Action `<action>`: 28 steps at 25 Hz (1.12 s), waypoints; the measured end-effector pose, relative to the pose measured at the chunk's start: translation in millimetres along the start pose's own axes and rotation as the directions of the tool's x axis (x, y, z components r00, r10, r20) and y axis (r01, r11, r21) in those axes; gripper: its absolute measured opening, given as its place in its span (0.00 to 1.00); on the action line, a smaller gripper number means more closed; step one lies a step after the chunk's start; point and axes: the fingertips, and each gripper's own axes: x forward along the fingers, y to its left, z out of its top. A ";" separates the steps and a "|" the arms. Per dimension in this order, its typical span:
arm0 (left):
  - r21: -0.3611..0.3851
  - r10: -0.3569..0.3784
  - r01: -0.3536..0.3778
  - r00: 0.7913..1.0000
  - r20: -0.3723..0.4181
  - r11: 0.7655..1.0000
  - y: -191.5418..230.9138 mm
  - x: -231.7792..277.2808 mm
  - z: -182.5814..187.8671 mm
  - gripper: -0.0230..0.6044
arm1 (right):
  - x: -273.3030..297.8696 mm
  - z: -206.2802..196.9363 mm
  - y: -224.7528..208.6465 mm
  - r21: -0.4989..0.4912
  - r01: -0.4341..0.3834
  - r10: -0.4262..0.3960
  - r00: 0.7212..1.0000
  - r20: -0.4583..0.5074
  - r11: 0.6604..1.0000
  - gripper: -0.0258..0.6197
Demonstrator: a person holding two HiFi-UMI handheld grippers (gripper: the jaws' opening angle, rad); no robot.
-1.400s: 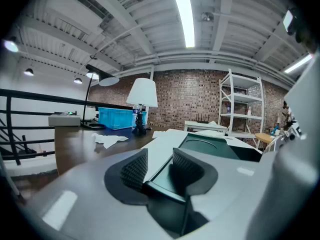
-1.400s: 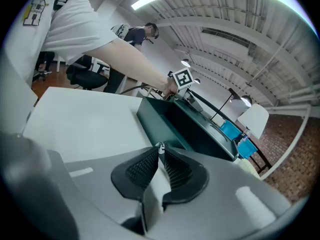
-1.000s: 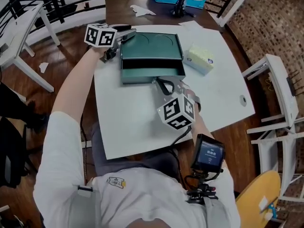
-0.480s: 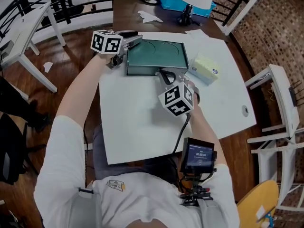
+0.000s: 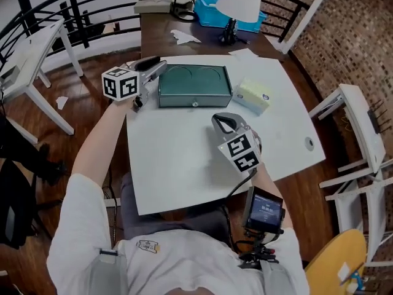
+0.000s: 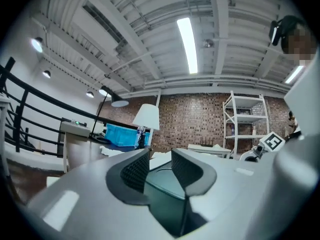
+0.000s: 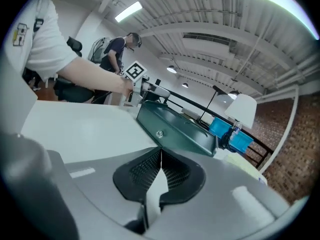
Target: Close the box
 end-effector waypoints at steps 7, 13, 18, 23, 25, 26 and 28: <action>-0.083 -0.251 0.251 0.968 0.004 0.964 -184.7 -100.5 -18.3 0.03 | -92.7 -36.9 18.9 0.327 -0.110 0.065 0.987 0.145 0.938 0.04; -0.110 -0.342 0.330 0.931 -0.123 0.938 -258.6 -108.4 -83.5 0.03 | -110.1 -45.2 18.5 0.472 -0.196 0.076 0.963 0.260 0.859 0.04; 0.021 -0.317 0.328 0.927 -0.199 0.945 -267.0 -105.5 -96.8 0.03 | -110.4 -42.3 17.3 0.466 -0.196 0.067 0.958 0.278 0.863 0.04; 0.102 -0.310 0.337 0.926 -0.218 0.936 -277.5 -102.4 -102.1 0.03 | -114.9 -42.6 12.1 0.467 -0.183 0.044 0.955 0.292 0.865 0.04; 0.099 -0.311 0.337 0.926 -0.215 0.936 -277.9 -102.6 -101.2 0.03 | -116.1 -41.7 11.9 0.466 -0.184 0.045 0.955 0.293 0.866 0.04; 0.099 -0.309 0.336 0.926 -0.215 0.937 -277.6 -103.0 -101.0 0.03 | -116.0 -40.7 12.3 0.464 -0.186 0.047 0.955 0.294 0.866 0.04; 0.099 -0.308 0.334 0.927 -0.216 0.937 -276.6 -103.6 -100.4 0.03 | -115.3 -39.4 12.6 0.464 -0.187 0.048 0.954 0.295 0.866 0.04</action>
